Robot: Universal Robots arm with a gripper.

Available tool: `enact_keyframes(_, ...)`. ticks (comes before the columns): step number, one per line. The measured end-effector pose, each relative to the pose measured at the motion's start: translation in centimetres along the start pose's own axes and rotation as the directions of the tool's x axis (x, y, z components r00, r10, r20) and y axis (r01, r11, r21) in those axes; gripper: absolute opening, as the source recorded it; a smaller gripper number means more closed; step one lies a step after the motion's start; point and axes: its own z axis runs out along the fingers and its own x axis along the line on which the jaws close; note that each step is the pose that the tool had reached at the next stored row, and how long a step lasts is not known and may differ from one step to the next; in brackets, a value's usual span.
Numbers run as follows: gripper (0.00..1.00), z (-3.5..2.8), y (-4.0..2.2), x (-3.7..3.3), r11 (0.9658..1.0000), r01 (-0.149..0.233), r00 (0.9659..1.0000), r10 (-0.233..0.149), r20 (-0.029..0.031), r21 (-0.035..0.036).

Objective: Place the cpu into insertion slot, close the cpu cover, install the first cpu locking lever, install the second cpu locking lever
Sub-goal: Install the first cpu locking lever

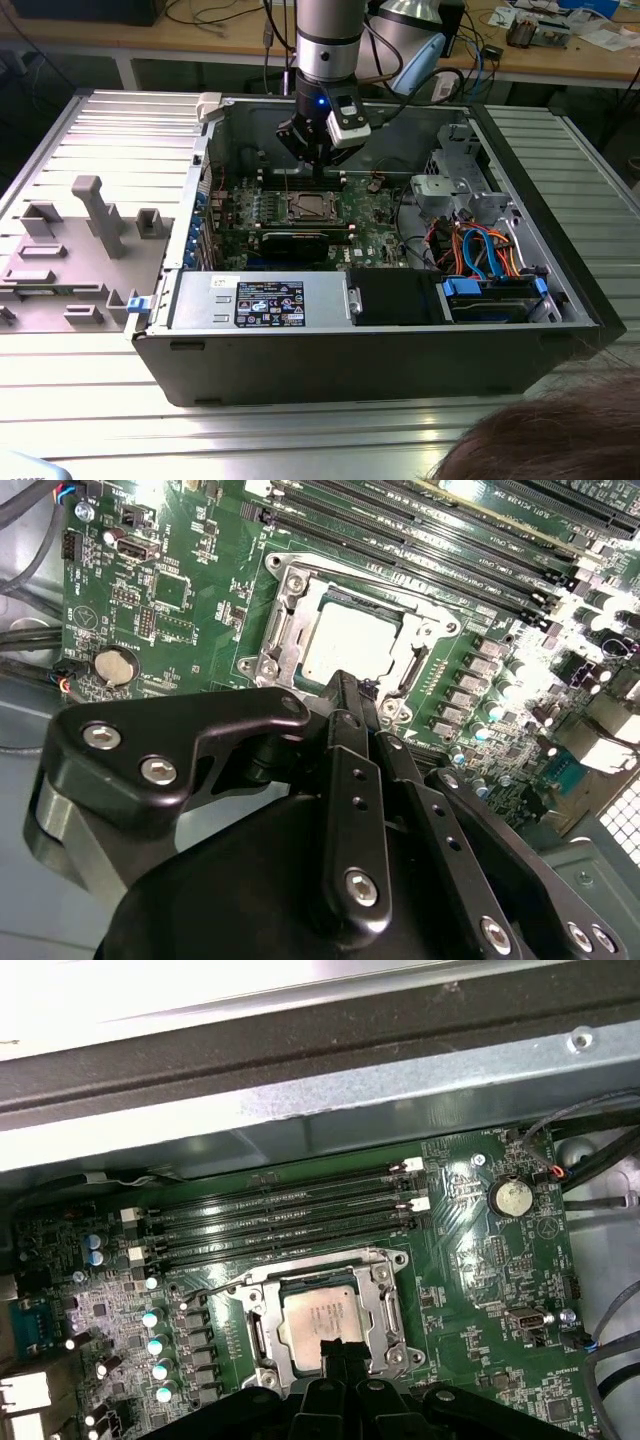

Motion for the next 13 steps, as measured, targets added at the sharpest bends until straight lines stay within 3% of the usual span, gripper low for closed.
enact_keyframes(13,0.11,0.0,0.0,0.0,0.9988,0.049,0.9988,-0.049,0.0005,-0.0004)
